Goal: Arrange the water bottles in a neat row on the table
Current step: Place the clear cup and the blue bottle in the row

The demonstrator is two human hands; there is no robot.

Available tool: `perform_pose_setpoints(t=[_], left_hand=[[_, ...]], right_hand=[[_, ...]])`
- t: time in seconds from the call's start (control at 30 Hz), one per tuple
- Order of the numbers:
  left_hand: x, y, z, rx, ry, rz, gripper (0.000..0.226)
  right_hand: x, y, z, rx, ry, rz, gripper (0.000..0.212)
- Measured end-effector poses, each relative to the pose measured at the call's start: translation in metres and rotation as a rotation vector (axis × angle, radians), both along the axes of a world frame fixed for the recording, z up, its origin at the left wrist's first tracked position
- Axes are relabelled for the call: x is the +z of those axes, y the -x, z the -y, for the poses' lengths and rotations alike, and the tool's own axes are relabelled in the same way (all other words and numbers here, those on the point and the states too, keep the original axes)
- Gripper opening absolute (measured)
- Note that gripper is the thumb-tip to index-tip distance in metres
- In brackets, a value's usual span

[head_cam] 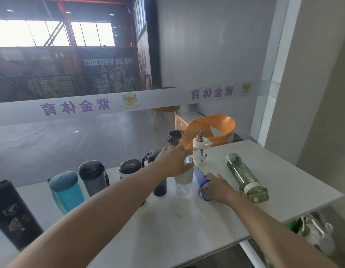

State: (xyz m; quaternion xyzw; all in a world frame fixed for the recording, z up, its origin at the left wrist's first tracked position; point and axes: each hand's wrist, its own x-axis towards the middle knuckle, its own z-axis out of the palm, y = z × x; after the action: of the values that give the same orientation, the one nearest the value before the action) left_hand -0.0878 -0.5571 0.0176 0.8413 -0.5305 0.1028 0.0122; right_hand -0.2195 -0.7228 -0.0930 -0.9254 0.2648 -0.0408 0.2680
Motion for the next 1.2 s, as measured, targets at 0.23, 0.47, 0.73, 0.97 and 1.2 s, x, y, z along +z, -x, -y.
perform_pose_setpoints(t=[0.23,0.47,0.73,0.97,1.2], left_hand=[[-0.02,0.009,0.019,0.065,-0.142,0.014,0.062],[-0.022,0.014,0.017,0.06,-0.156,0.091,0.057],[-0.027,0.015,0.02,0.108,-0.034,0.001,0.049],[-0.028,0.022,0.018,0.097,0.04,-0.028,0.047],[-0.03,0.033,0.022,0.022,0.288,-0.131,0.043]], right_hand=[[-0.028,0.006,-0.017,-0.042,0.052,0.128,0.076],[0.02,0.014,0.004,-0.048,0.124,0.171,0.074],[0.076,0.009,0.03,-0.07,0.228,0.289,0.062],[0.067,0.007,0.025,-0.04,0.221,0.384,0.058],[0.054,0.012,0.021,-0.011,0.21,0.377,0.062]])
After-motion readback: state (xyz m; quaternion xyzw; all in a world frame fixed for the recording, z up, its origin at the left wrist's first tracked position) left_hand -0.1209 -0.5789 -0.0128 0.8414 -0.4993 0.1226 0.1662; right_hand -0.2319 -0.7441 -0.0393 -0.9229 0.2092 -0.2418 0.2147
